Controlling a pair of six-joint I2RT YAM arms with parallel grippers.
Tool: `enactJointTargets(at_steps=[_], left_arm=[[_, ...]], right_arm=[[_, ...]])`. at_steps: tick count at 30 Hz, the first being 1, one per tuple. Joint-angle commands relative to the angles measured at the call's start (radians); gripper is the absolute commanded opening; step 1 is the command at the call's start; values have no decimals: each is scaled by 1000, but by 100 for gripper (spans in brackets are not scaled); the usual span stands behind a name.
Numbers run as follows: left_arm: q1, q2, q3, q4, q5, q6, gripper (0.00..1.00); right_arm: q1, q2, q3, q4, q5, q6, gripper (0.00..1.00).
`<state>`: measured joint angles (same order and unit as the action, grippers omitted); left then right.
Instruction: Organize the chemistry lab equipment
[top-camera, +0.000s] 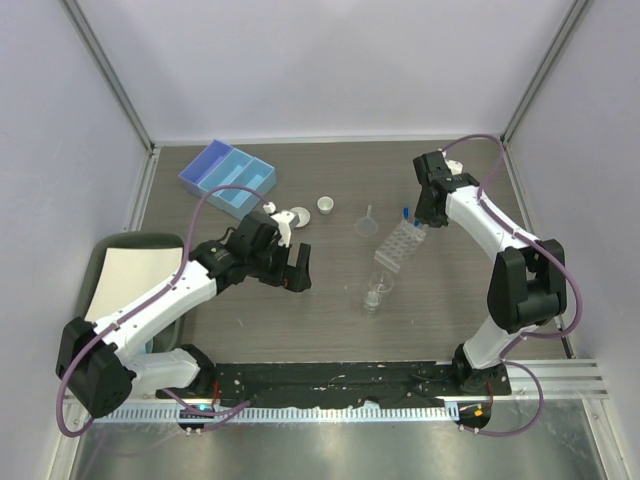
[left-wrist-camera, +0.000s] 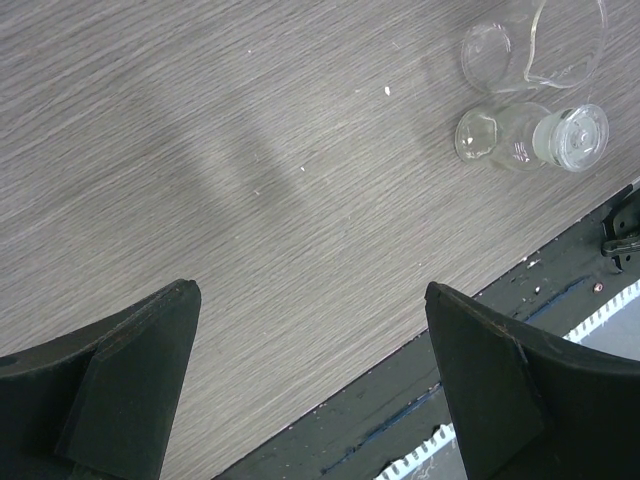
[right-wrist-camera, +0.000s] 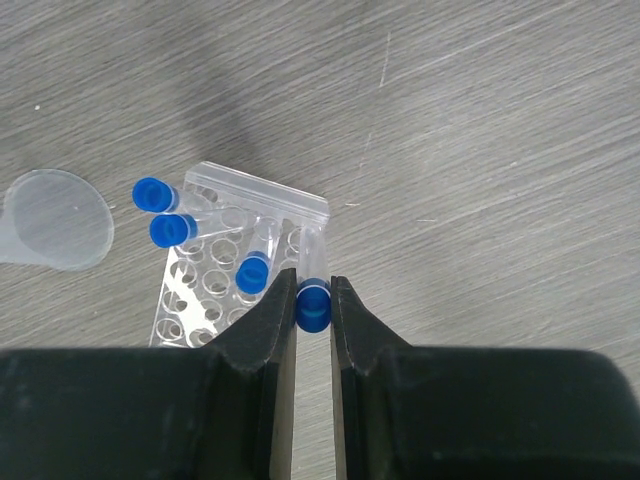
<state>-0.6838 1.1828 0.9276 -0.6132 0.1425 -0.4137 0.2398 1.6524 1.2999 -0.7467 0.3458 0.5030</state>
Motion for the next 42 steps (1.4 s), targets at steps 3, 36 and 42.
enactJointTargets(at_steps=[3,36,42], left_arm=[[9,1,33,-2,11,4,100],[9,5,31,-2,8,3,100],[9,3,33,-2,8,1,100]], right_arm=[[-2,10,29,41,-42,5,1],[-2,-23,-57,-13,1,-50,1],[0,-39,-82,-6,-21,-47,1]])
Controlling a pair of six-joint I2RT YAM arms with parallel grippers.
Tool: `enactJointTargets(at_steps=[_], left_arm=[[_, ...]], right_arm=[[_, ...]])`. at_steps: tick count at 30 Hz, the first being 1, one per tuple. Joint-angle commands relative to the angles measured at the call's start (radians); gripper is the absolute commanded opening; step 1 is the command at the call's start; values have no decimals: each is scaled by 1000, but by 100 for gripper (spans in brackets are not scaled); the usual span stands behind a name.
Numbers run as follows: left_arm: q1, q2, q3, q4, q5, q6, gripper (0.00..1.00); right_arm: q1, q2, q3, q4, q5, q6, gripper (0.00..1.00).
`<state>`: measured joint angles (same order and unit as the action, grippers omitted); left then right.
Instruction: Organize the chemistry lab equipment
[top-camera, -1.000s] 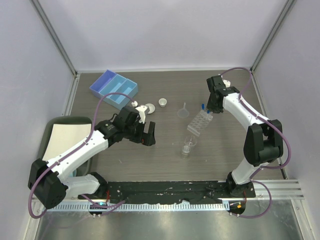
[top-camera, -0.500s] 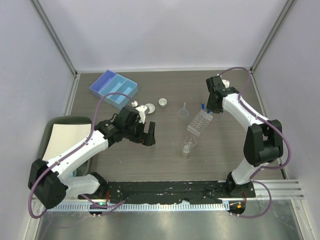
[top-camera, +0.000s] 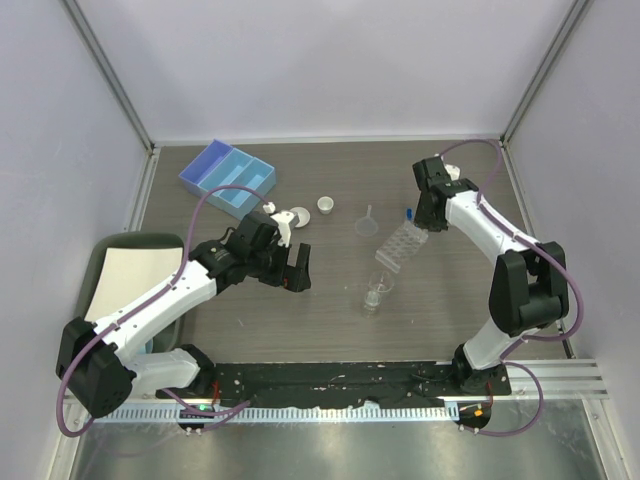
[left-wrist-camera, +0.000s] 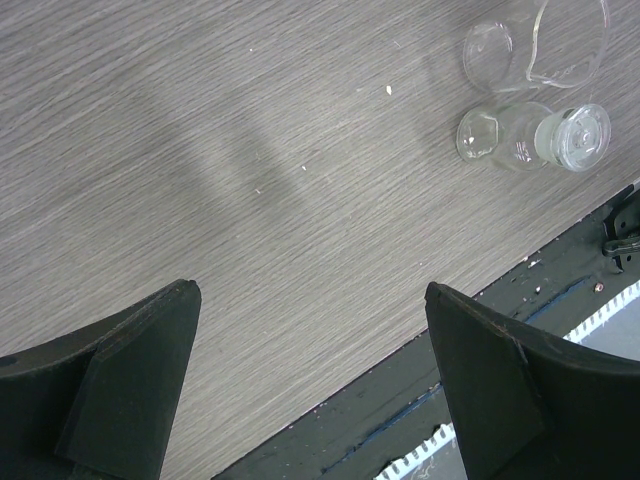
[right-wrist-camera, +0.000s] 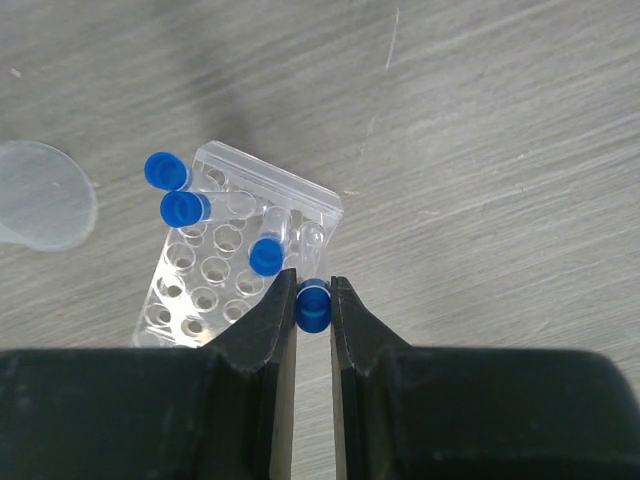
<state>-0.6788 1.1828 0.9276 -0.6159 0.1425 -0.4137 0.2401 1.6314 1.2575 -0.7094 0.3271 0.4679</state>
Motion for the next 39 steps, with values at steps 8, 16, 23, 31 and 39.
enactJointTargets(at_steps=[8,16,23,31,39], left_arm=[[4,-2,33,1,6,1,100],[5,-2,31,1,5,1,100],[5,0,31,1,8,1,100],[4,5,33,1,11,1,100],[4,11,34,-1,8,3,100]], right_arm=[[-1,-31,-53,-41,-23,-6,1],[-2,-25,-113,-6,-51,8,1],[-1,-24,-125,1,-48,9,26],[2,-77,-66,-54,-17,3,45],[134,-116,81,-136,36,8,47]])
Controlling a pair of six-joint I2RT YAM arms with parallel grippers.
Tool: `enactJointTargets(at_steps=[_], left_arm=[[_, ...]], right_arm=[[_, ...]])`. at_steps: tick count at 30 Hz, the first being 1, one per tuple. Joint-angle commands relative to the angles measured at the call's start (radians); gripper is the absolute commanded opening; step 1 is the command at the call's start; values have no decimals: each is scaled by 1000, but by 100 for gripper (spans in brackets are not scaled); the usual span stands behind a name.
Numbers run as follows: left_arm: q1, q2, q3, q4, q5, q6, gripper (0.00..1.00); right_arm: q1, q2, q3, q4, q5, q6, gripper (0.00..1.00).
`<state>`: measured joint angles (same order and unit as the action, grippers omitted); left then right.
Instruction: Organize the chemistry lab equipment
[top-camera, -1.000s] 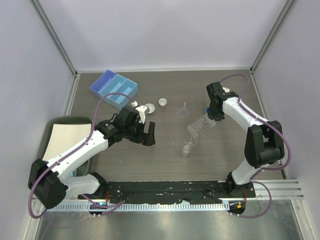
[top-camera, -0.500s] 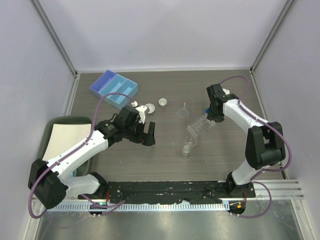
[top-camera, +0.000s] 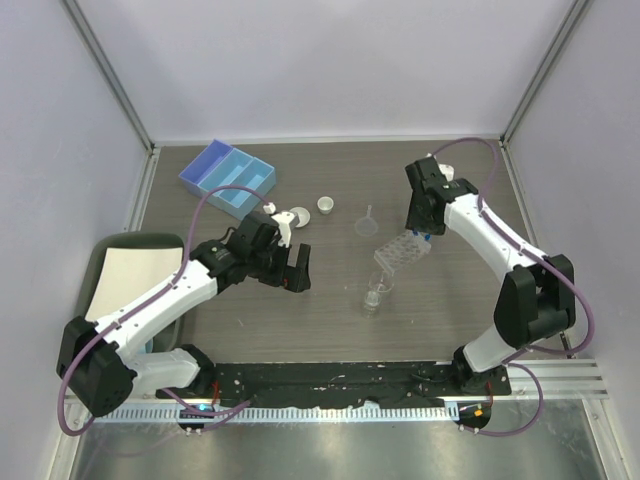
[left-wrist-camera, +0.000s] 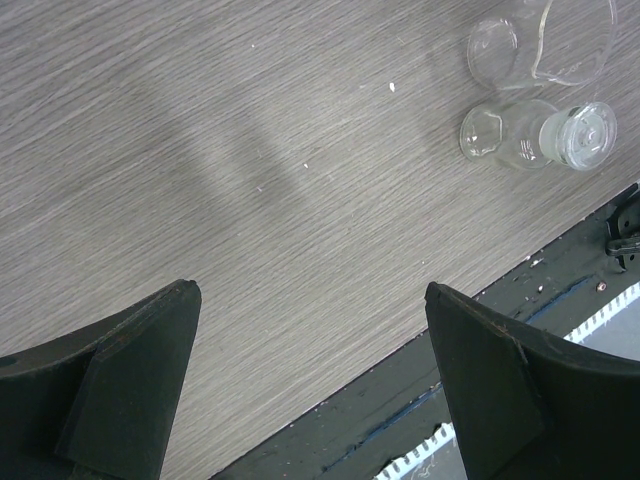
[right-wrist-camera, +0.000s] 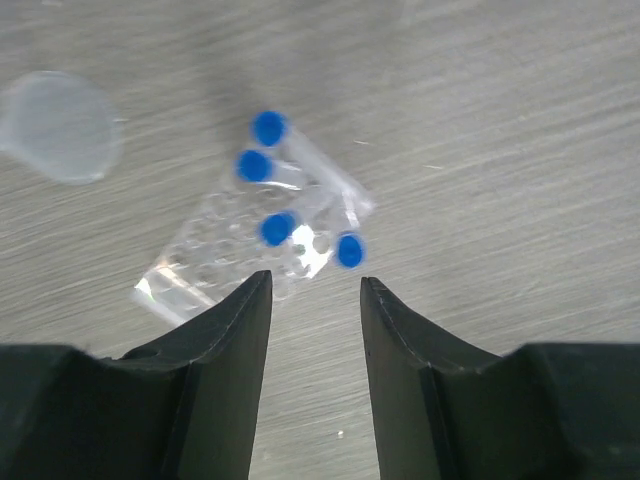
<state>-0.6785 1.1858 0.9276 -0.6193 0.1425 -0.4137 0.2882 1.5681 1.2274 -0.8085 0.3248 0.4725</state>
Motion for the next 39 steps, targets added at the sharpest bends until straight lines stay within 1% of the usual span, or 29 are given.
enactJointTargets(at_steps=[1,2,5,12,19,28,30,31,33,34,37,39], left_arm=[[4,11,34,3,9,1,100],[4,9,36,3,9,3,100],[5,9,33,0,6,1,100],[5,14,34,1,2,3,100],[4,21,34,1,-3,1,100],[4,31,34,-2,-1,1,100],[5,31,36,0,-1,3,100],[4,31,34,0,-1,1,100],[4,31,34,-2,-3,1,100],[4,31,34,-3,-3,3,100],[4,29,33,-2,-3,1,100],[4,31,34,0,-1,1,100]], right_arm=[[109,-48,124,-50,40,8,47],[158,-34,135,-55,39,12,47],[227,-8,158,-57,37,28,47],[265,117,130,9,-33,-6,47],[287,199,145,43,-99,-49,46],[381,233,175,31,-90,-52,39],[397,244,164,35,-96,-49,36],[401,248,159,38,-96,-48,29],[402,259,135,52,-98,-44,20],[402,263,129,58,-96,-48,11],[402,280,110,72,-90,-52,1],[402,290,104,81,-89,-58,1]])
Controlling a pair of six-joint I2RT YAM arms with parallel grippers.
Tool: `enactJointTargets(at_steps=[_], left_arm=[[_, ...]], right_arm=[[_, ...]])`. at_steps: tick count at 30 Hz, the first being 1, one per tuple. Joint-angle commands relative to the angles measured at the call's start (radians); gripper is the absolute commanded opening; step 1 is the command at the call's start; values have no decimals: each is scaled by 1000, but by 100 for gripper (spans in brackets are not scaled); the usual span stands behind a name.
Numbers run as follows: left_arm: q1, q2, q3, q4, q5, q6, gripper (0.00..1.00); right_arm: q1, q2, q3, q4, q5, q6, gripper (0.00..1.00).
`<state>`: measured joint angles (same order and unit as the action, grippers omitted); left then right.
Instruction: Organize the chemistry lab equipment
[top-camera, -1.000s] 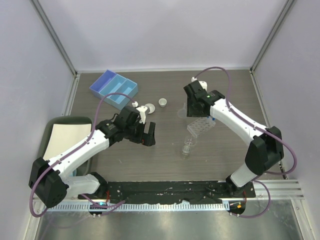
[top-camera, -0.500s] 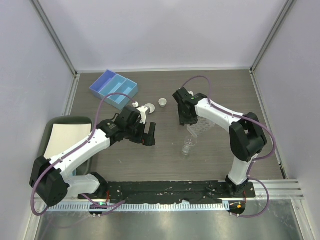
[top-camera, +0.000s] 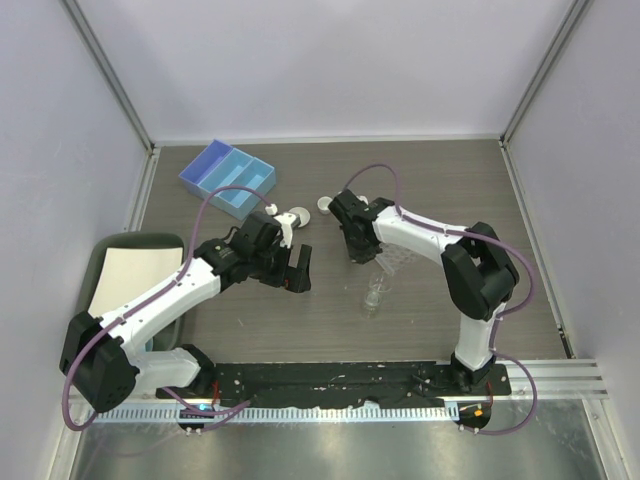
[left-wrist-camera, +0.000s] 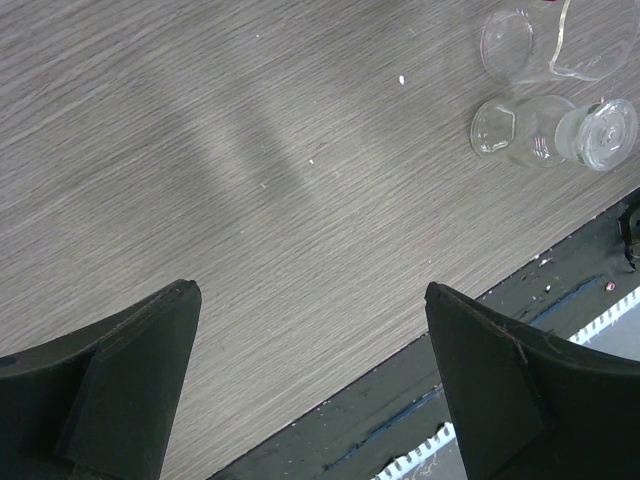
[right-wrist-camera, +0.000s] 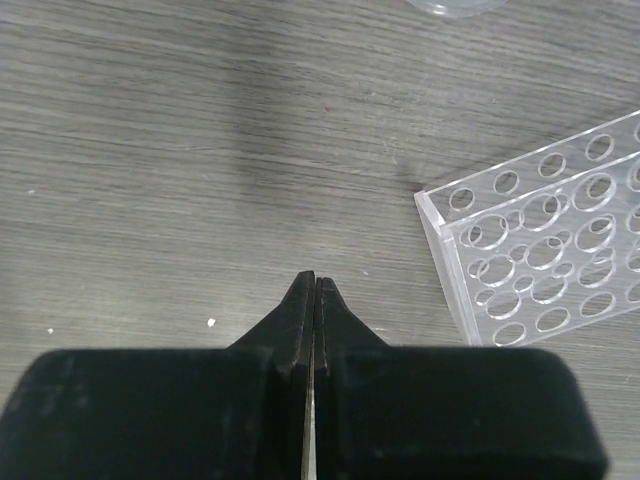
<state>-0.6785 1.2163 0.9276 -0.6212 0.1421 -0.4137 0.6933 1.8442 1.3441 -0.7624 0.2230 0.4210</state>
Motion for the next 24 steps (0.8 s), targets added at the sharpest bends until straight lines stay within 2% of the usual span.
enactJointTargets(at_steps=[1,10,17,24], left_arm=[[4,-1,34,0,-1,1,100],[4,-3,33,0,-1,1,100],[4,-4,33,0,-1,3,100],[5,-4,33,2,4,1,100]], right_arm=[[-5,21,-13,37,21,-8,1],[-57,36,-60,71,49,-18,1],[-194,13,-137,109,15,-21,1],[-314,-7,-155,118,49,-21,1]])
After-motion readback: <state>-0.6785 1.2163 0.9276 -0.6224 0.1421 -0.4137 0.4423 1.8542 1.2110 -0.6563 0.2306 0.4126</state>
